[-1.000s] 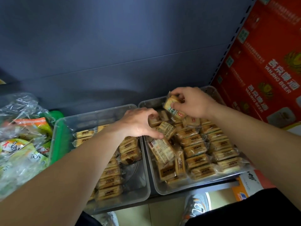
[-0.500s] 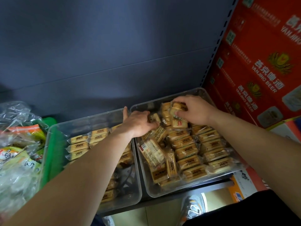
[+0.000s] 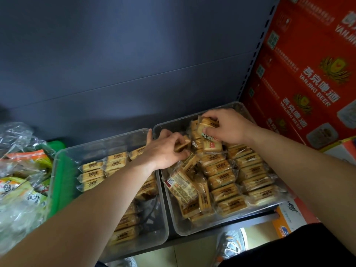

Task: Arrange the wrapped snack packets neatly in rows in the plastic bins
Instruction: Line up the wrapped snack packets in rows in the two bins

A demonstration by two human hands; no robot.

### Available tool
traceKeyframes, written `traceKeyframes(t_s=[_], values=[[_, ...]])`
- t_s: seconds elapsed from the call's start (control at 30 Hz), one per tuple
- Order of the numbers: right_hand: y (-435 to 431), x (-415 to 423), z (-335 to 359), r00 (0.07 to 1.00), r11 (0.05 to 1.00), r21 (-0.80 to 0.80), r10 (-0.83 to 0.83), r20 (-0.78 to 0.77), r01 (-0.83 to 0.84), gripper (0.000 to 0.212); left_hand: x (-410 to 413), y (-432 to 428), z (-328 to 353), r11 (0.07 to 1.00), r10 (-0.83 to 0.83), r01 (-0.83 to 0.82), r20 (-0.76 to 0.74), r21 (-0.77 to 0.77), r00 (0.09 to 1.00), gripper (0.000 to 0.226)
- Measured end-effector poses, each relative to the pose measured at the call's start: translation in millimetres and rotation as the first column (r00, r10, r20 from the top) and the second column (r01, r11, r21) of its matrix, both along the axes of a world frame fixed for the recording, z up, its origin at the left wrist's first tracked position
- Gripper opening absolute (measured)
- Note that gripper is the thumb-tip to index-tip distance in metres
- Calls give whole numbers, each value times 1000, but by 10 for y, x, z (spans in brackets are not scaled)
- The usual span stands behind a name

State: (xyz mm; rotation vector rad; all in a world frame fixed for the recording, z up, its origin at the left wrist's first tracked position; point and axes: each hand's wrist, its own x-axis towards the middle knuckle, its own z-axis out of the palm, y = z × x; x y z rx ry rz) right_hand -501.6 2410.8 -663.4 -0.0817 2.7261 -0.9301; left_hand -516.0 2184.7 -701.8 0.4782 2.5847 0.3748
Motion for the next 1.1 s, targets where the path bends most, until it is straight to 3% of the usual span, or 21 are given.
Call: traceKeyframes(t_s=[0.07, 0.2, 0.33, 0.63, 0.73, 0.93, 1.1], values=[[-14, -3, 26, 999, 999, 15, -35, -32, 36, 42, 31, -5, -4, 1000, 2, -2, -20, 20, 1000, 44], [-35, -3, 46, 994, 995, -7, -97, -58, 96, 33, 28, -25, 50, 1000, 20, -20, -50, 15, 999, 76], [-58, 7, 56, 992, 994, -29, -104, -69, 102, 31, 19, -61, 84, 996, -44, 43, -12, -80, 999, 51], [-101, -12, 23, 994, 992, -73, -104, -37, 101, 31, -77, -184, 99, 985, 76, -83, 51, 151, 996, 46], [-100, -21, 29, 993, 990, -90, -115, -35, 111, 31, -81, -200, 122, 990, 33, -38, 41, 139, 999, 39], [-78, -29, 3, 993, 989, -100, -115, -20, 113, 31, -97, -226, 119, 998, -39, 36, 65, 56, 997, 63], [-61, -28, -6, 993, 988, -108, -116, -15, 113, 33, -127, -199, 114, 997, -5, 1, 60, 73, 998, 52]])
